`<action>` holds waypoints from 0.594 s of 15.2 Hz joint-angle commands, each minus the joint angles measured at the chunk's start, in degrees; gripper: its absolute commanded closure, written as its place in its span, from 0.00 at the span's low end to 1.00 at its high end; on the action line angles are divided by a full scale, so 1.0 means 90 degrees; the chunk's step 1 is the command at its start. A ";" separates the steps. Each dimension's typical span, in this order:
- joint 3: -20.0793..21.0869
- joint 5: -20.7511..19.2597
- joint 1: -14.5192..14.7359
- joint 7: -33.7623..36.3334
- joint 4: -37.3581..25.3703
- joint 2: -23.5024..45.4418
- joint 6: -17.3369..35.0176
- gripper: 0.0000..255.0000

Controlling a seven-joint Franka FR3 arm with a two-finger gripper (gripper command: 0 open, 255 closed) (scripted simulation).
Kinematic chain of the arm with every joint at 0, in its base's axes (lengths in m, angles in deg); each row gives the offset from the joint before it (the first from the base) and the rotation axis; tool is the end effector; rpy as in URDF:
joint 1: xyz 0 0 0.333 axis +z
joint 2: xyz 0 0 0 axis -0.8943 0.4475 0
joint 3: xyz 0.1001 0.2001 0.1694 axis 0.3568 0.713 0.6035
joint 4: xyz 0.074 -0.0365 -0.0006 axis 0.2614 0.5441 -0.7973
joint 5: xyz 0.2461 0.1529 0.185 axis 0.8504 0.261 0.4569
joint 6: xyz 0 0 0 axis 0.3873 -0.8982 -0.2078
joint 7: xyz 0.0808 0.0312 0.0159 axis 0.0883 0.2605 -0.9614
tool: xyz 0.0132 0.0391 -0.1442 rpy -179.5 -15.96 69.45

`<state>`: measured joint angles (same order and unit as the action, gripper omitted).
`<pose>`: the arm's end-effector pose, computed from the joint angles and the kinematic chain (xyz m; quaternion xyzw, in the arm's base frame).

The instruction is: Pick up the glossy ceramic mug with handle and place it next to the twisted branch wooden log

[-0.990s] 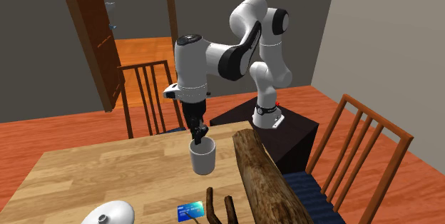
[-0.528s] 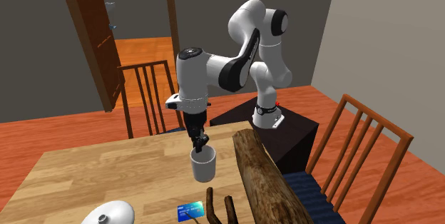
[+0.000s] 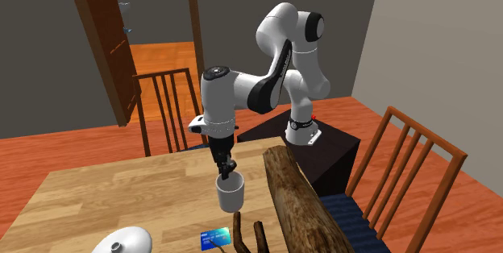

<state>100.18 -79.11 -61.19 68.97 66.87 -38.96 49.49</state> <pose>0.5549 0.1217 0.3397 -0.9974 0.0701 -0.0115 0.0120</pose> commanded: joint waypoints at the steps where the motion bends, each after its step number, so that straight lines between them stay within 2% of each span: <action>1: 0.0000 -0.0002 0.0001 0.0002 -0.0003 0.0007 0.0008 1.00; 5: 0.0000 -0.0002 0.0001 0.0002 -0.0003 0.0007 0.0008 1.00; 6: 0.0000 -0.0002 0.0002 0.0002 -0.0003 0.0007 0.0009 0.00; 9: 0.0000 -0.0002 0.0002 0.0003 -0.0003 0.0007 0.0008 0.00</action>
<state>100.18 -79.13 -61.17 68.99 66.85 -38.90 49.57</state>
